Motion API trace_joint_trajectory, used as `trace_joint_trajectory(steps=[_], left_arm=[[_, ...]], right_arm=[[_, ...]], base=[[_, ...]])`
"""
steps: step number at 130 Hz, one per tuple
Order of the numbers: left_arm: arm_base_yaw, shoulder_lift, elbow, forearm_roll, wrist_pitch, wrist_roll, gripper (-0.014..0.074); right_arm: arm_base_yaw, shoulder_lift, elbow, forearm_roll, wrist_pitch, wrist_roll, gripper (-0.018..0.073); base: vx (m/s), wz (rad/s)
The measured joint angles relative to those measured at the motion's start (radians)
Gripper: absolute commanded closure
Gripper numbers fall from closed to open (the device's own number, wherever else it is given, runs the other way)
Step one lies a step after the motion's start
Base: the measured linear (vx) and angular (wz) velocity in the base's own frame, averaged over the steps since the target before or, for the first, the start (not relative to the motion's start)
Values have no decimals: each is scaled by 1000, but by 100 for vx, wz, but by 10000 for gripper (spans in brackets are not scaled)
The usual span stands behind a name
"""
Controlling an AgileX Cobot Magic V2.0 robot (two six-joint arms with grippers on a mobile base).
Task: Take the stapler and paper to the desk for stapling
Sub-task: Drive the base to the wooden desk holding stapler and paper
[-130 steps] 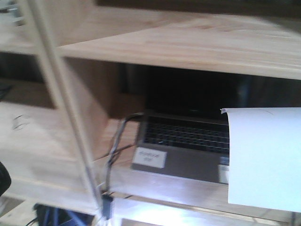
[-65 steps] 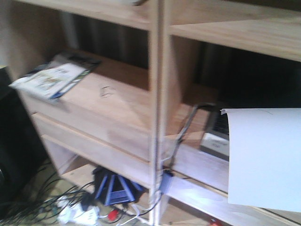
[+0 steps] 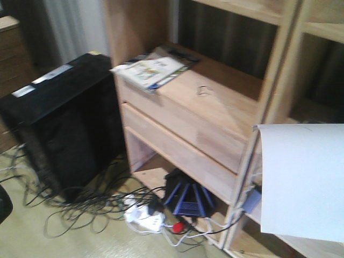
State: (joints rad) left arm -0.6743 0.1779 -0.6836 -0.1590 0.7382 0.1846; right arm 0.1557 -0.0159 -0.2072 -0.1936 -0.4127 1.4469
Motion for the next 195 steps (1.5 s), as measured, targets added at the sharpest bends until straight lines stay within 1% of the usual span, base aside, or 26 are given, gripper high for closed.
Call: trace_joint_trajectory(steps=[114, 155, 195], left_arm=[[0, 0, 0, 0, 0, 0, 603], [0, 0, 0, 0, 0, 0, 603], [0, -1, 0, 0, 0, 0, 603]], right_arm=[[0, 0, 0, 0, 0, 0, 566], [0, 0, 0, 0, 0, 0, 566], [0, 0, 0, 0, 0, 0, 566]], base=[[-11, 53], [-3, 59], [5, 40]])
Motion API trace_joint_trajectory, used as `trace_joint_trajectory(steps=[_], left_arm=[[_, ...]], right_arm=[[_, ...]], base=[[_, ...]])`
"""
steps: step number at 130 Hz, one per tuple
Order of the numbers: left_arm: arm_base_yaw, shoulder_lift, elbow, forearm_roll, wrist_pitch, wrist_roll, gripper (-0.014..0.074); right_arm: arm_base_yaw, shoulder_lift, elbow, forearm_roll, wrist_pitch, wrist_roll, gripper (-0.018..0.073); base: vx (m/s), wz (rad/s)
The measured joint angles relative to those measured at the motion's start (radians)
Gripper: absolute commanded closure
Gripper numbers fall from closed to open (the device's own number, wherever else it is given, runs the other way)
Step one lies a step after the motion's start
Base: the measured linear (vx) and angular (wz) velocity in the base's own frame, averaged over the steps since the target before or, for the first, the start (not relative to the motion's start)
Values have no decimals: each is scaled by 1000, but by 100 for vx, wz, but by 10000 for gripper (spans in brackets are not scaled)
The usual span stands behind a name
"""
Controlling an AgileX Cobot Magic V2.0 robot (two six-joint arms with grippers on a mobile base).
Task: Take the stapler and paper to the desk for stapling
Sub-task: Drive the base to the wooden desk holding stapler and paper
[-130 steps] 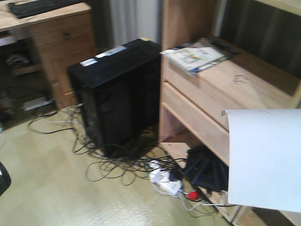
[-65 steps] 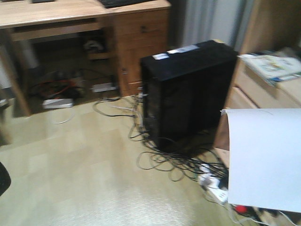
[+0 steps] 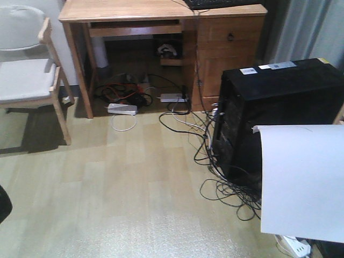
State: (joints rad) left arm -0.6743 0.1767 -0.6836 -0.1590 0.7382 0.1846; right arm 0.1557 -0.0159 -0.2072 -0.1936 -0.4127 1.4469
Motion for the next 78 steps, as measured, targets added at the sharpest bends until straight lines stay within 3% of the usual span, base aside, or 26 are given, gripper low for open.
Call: trace_joint_trajectory(steps=[78], left_arm=[[0, 0, 0, 0, 0, 0, 603]], right_arm=[[0, 0, 0, 0, 0, 0, 566]], base=[[14, 16]])
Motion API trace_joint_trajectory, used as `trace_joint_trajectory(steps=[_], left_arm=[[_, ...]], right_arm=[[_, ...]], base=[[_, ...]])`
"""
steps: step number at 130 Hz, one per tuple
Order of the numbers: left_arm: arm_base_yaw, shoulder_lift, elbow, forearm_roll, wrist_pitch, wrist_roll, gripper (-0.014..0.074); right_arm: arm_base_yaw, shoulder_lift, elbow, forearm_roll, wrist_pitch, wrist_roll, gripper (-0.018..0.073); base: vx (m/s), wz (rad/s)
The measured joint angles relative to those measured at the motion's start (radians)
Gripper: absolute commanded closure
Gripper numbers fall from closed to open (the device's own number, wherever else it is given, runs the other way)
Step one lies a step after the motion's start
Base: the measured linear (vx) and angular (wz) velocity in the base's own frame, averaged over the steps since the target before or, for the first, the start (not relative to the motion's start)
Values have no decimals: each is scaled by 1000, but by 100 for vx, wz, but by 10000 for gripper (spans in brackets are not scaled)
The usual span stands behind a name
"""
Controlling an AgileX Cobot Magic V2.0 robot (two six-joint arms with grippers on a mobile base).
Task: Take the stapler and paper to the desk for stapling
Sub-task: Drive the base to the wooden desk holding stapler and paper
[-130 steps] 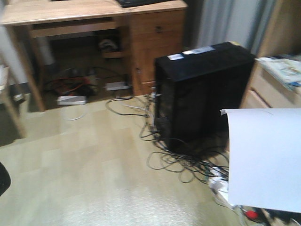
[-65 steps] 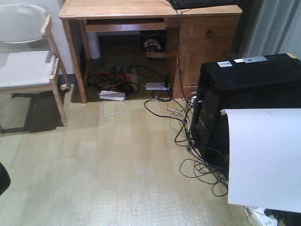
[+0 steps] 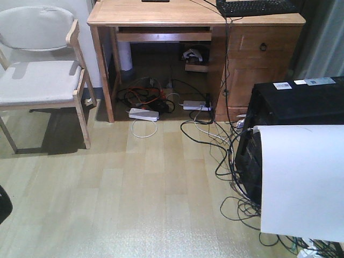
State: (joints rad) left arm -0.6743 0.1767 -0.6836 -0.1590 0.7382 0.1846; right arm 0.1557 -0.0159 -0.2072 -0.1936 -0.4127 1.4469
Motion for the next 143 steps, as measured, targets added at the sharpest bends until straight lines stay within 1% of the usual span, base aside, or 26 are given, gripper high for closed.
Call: trace_joint_trajectory(steps=[66, 143], left_arm=[[0, 0, 0, 0, 0, 0, 603], [0, 0, 0, 0, 0, 0, 603]], right_arm=[[0, 0, 0, 0, 0, 0, 566], [0, 0, 0, 0, -1, 0, 566]], base=[[28, 4], [39, 1]])
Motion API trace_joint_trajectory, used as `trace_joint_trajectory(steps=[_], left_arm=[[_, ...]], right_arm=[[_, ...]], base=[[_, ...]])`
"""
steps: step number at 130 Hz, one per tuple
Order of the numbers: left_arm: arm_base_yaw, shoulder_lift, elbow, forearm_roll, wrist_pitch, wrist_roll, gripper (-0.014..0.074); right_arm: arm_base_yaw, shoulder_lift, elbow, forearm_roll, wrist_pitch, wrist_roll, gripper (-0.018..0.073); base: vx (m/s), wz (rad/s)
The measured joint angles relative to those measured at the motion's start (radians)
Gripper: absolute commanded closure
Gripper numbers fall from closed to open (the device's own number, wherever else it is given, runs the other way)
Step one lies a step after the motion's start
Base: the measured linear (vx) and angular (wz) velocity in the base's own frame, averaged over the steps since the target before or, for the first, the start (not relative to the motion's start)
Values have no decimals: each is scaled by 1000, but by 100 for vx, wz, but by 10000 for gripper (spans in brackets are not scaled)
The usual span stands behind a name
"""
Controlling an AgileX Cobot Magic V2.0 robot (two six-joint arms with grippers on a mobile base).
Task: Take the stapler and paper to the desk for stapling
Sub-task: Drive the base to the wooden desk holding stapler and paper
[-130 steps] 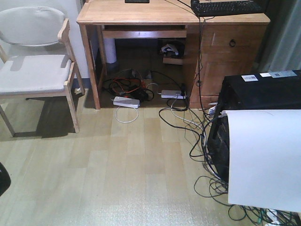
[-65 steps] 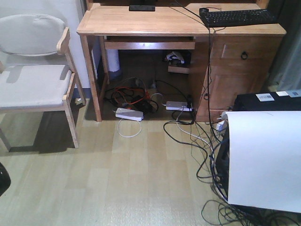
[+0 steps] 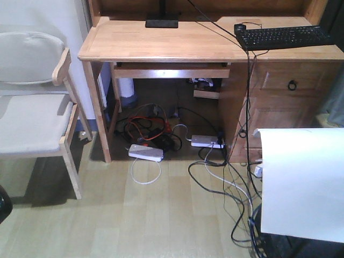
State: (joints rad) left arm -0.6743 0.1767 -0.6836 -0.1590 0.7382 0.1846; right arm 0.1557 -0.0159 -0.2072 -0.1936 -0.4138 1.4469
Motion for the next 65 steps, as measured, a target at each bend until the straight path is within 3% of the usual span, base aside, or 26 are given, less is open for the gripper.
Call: trace_joint_trajectory(steps=[65], left_arm=[[0, 0, 0, 0, 0, 0, 603]], right_arm=[[0, 0, 0, 0, 0, 0, 566]], base=[[40, 0]])
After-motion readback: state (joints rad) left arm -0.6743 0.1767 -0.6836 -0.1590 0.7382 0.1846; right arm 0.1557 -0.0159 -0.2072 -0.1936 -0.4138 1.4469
